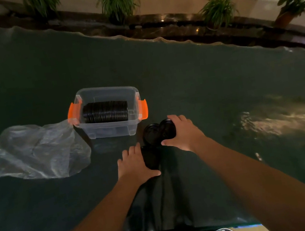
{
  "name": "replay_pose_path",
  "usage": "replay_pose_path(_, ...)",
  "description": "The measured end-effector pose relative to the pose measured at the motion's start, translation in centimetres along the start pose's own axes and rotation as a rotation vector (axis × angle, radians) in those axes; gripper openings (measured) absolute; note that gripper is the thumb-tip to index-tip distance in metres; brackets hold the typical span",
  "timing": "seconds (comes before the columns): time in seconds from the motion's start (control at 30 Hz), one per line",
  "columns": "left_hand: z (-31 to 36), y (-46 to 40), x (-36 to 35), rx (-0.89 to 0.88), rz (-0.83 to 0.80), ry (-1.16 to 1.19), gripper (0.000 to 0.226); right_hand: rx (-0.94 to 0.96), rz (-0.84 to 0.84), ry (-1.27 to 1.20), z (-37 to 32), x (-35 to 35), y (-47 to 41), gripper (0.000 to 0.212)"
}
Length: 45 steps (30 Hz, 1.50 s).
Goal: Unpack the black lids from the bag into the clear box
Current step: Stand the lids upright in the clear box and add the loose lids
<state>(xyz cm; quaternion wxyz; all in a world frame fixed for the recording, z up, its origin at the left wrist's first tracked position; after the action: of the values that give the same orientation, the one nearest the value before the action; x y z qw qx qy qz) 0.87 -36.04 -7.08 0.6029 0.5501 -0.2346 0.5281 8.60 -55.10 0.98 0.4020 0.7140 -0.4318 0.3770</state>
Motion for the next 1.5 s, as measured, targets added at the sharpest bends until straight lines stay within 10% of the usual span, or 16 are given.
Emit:
replay_pose_path(0.8, -0.9, 0.4, 0.4, 0.103, 0.02, 0.235, 0.099, -0.043, -0.165, 0.02, -1.5, -5.3, -6.1, 0.103)
replay_pose_path(1.5, -3.4, 2.6, 1.8, 0.044, 0.031, 0.159, 0.134, 0.191, -0.117, 0.11, -4.8, -4.3, -0.1, 0.097)
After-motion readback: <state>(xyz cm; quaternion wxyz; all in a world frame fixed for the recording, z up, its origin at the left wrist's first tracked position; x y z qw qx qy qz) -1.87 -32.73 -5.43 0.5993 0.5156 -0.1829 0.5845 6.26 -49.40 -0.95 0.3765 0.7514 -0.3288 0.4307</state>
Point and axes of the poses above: each hand's wrist, its own y-axis away from the middle knuckle, its own x-axis out of the back of the hand, z = x × y, the point moved 1 cm from there along -y, towards the middle knuckle, and after that the axes turned 10 degrees about x, right-handed, at the moved point
